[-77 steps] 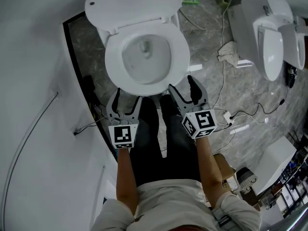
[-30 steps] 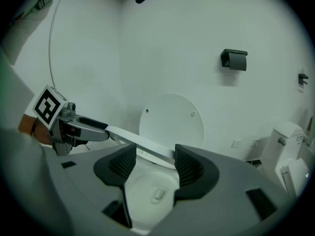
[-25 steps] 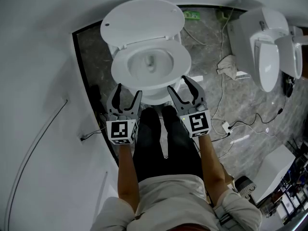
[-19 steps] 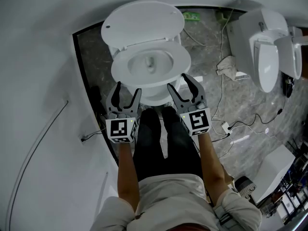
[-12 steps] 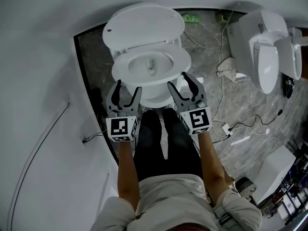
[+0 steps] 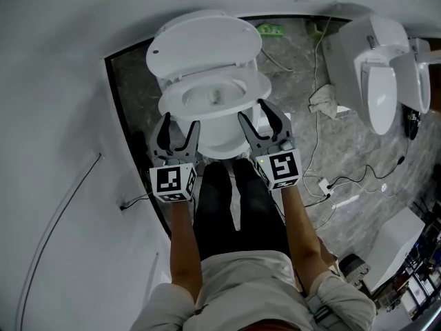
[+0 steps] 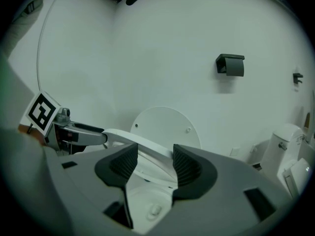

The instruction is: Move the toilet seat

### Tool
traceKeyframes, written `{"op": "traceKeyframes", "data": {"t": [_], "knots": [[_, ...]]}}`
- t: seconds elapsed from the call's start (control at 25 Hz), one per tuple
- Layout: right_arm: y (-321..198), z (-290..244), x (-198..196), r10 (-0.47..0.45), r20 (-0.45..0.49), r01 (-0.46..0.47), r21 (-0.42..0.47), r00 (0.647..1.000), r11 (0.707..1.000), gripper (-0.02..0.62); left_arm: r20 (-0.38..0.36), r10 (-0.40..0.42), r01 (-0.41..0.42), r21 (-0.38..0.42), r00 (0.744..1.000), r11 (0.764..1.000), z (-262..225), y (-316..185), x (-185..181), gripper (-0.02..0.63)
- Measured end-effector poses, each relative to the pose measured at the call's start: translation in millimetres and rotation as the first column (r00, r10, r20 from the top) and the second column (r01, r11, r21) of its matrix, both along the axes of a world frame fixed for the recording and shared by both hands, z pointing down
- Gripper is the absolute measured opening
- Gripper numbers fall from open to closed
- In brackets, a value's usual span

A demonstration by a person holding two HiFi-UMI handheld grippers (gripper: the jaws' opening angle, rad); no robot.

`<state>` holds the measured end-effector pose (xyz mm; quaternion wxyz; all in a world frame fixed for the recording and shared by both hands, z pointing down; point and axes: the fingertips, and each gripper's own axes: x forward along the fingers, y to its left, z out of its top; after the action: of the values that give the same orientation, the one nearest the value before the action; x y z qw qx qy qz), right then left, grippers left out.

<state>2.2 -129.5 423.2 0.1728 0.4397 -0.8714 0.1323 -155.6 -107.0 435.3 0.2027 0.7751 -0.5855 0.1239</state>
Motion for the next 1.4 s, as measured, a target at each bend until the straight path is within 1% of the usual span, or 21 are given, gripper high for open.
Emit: {"op": "traceKeyframes", "data": {"t": [0.56,1.4], "knots": [[-31.0,-9.2,-5.3,0.039,0.019,-0.04,0.028,0.999,0.999,0.233,-0.007,-0.015,0.016,0.031,1.0,0.999,-9.4,-30.7,-6.3,0.305],[-69.6,-17.0,-11.5,0.057,0.04,-0.059,0.052,0.998,0.997,0.212,-0.026,-0.069,0.07,0.066,0.997,0.995,-17.2,-68.2,-16.4,0.296]]}}
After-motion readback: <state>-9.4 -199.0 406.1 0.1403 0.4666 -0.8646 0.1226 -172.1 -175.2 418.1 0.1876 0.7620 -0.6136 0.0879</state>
